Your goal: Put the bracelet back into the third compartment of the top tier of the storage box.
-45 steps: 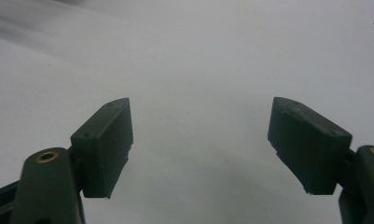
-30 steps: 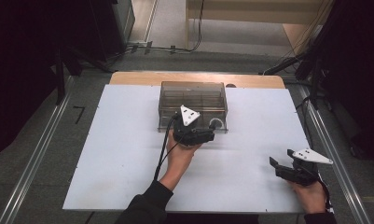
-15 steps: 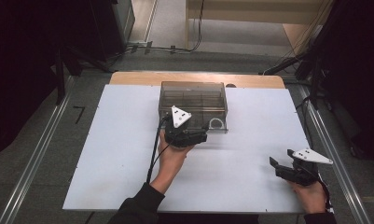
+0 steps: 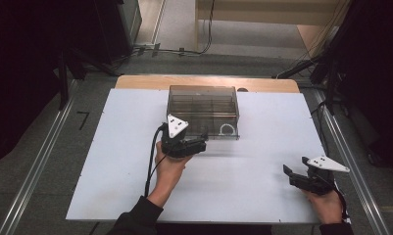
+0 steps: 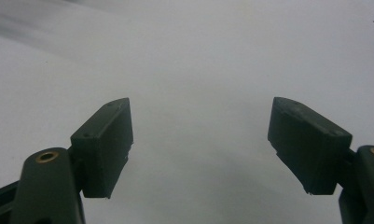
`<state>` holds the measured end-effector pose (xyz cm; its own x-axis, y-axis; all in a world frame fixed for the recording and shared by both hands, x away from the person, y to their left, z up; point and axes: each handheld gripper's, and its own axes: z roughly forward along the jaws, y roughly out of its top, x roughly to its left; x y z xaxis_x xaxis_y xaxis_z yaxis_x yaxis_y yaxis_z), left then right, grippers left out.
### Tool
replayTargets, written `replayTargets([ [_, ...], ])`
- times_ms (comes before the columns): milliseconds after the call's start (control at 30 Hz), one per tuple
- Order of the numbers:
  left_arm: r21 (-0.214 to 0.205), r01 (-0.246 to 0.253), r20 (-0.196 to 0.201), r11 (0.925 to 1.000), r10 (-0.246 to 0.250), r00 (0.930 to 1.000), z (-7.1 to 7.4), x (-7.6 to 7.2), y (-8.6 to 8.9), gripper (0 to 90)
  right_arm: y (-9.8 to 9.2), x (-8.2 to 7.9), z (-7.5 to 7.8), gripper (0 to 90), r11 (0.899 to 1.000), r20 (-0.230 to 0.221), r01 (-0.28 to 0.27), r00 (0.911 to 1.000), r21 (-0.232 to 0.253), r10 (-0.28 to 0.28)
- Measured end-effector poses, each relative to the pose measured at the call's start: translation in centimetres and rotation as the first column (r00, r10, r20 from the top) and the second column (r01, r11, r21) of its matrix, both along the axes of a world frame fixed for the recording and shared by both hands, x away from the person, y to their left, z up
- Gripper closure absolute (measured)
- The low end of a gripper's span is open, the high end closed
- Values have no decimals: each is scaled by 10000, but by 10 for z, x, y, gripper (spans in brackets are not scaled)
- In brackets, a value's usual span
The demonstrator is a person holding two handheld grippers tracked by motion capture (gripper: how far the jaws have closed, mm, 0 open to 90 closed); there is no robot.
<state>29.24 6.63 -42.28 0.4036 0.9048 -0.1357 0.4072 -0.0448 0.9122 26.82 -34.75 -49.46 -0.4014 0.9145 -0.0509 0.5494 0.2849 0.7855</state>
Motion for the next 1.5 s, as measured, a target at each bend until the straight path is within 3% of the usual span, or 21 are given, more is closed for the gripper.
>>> replayTargets([
  [433,-139,-335,94,9993,337,9994,-2,-13,24,155,0,0,0,204,10000,20,-10,10000,-62,10],
  [1000,-10,-805,-141,9968,805,9967,-15,-29,54,155,0,0,0,204,10000,13,9,10000,-64,-9],
  [1500,-168,-1308,-457,9913,1299,9905,-27,-42,86,164,1,-1,0,204,10000,5,-27,10000,-55,27],
])
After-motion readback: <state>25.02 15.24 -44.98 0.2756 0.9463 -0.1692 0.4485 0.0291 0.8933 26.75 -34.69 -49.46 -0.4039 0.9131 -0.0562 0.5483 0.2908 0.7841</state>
